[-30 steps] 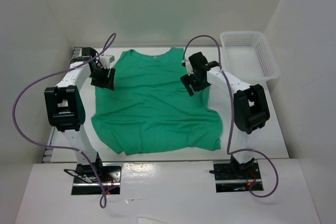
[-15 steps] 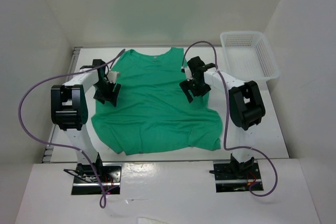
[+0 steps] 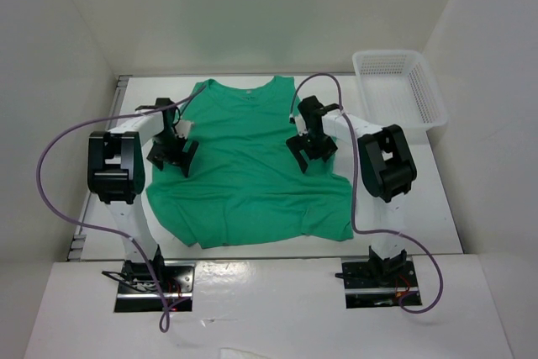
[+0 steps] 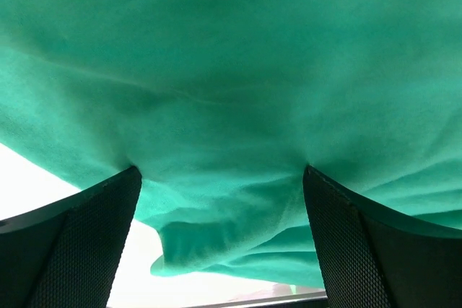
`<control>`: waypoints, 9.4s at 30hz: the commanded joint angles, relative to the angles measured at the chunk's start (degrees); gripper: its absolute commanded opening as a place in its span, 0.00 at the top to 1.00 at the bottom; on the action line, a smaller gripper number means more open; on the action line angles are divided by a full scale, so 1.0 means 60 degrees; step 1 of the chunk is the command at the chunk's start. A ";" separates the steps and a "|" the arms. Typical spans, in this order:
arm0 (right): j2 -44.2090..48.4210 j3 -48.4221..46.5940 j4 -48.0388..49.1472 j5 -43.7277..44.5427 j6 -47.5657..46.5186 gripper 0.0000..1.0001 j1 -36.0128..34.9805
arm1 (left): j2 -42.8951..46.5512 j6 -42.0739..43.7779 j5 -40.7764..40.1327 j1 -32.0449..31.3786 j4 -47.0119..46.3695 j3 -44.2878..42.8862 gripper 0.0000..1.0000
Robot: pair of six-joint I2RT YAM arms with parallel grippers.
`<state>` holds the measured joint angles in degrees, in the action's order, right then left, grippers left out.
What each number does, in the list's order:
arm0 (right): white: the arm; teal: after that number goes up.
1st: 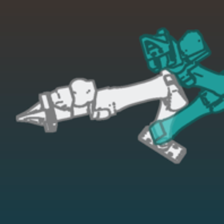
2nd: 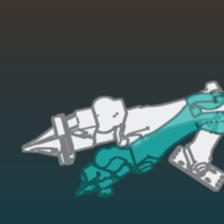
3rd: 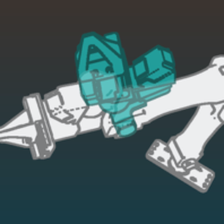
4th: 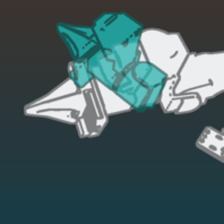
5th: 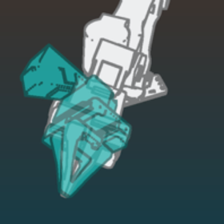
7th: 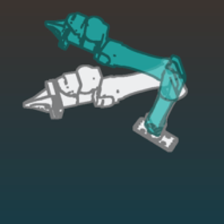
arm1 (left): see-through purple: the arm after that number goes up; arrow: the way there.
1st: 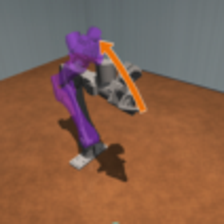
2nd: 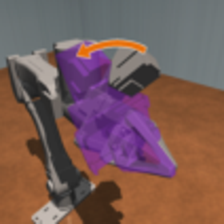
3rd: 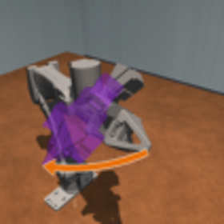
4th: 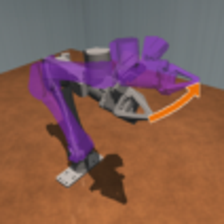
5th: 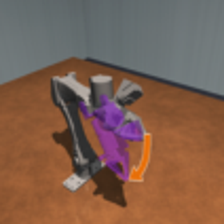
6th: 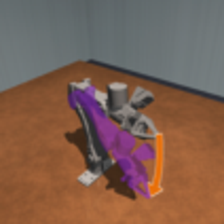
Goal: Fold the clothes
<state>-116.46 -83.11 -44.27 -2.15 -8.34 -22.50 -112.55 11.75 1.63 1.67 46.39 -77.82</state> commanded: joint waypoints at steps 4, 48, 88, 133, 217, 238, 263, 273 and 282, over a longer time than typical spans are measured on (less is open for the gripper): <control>-0.0907 -0.0532 -0.0063 0.0503 0.0027 0.07 0.0541 | -0.1205 -0.0067 -0.0373 0.0029 -0.0320 -0.0811 0.01; 0.2433 0.1047 -0.0181 0.0286 0.0189 0.01 0.0908 | 0.1386 0.0474 0.0578 0.0030 0.0501 0.0957 0.01; 0.0194 0.1037 0.0450 0.1530 -0.0558 0.01 0.1039 | 0.0406 0.2333 -0.1384 0.0498 0.0501 0.1532 0.01; 0.5155 0.1412 -0.0078 -0.1295 -0.0295 0.01 0.1729 | -0.0415 0.1689 0.3577 0.2870 0.1585 -0.0653 0.04; 0.6300 0.2704 0.0713 -0.1018 -0.0295 0.01 0.1641 | -0.0078 -0.0859 0.4151 0.1245 0.0925 -0.0052 0.38; 0.5758 0.2792 0.0801 -0.0842 -0.0295 0.01 0.1641 | -0.1720 -0.1356 0.5603 0.1728 0.0267 -0.0960 0.57; 0.5671 0.2792 0.0801 -0.0667 -0.0295 0.01 0.1450 | 0.1342 -0.1022 0.2292 0.2430 0.1115 -0.2498 0.98; 0.5758 0.2792 0.0801 -0.0667 -0.0383 0.01 0.1450 | 0.1475 -0.0494 0.1442 0.2519 0.1759 -0.3668 0.91; 0.5758 0.2792 0.0801 -0.0841 -0.0383 0.01 0.1450 | -0.0049 -0.0493 0.0960 0.0983 0.2039 -0.5412 0.89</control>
<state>-82.15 -66.43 -41.54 -6.70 -10.35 -13.28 -109.54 7.57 8.71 11.25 57.21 -108.47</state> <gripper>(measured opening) 0.988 0.109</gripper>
